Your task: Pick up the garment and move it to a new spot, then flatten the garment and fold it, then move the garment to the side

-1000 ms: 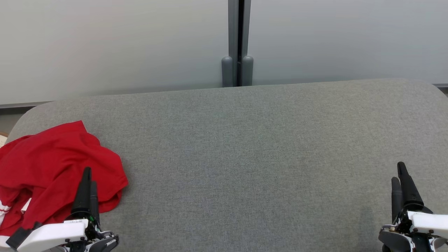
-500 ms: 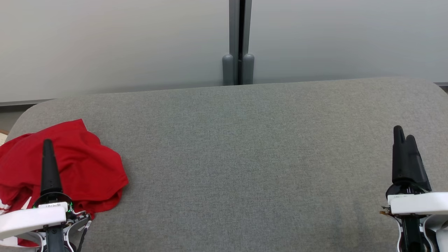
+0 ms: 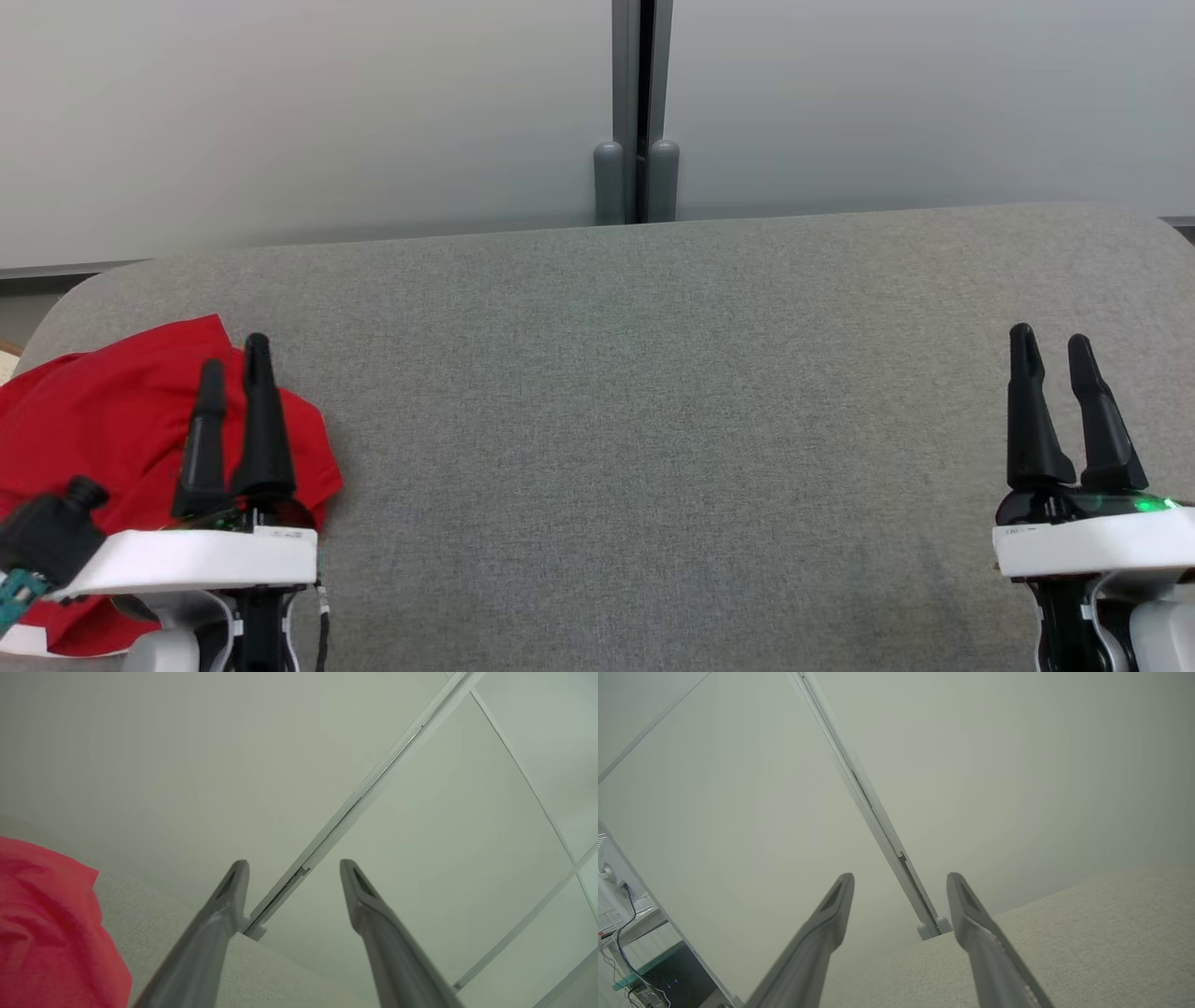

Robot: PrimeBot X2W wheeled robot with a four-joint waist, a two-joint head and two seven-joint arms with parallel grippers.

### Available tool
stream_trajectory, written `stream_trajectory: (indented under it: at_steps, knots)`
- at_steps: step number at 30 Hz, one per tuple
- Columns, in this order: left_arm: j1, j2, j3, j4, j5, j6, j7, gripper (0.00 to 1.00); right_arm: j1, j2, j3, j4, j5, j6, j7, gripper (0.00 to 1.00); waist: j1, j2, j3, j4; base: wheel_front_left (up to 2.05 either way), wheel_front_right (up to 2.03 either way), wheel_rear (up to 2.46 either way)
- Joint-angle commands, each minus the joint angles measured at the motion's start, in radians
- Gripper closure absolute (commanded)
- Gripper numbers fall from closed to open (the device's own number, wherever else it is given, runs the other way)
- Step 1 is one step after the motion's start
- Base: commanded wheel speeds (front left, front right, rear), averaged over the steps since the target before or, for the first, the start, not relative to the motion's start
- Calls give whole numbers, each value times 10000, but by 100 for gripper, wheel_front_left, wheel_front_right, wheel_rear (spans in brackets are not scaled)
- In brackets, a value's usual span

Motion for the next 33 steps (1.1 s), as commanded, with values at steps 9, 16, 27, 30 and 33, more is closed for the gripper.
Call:
stream_trajectory:
  at_steps: [9,16,27,30,33]
  knots:
    - [104,62,-1287,235,2411,338,-322,0,0,-110,339,211,-1782,2,-358,0,0,-1,12,17,0,0,0]
    - [185,65,-1859,822,3563,490,-517,0,128,53,269,526,-2715,2,-542,0,0,-1,-29,22,0,0,0]
    - [171,169,-2444,1327,4962,941,-775,0,308,268,330,940,-4081,2,-812,0,0,-1,-71,27,0,0,0]
    - [181,182,-2529,1398,5124,1017,-829,0,300,291,299,981,-4237,2,-870,0,0,-1,-80,27,0,0,0]
    - [205,188,-2598,1479,5347,1121,-899,0,296,321,331,988,-4537,2,-931,0,0,-1,-79,25,0,0,0]
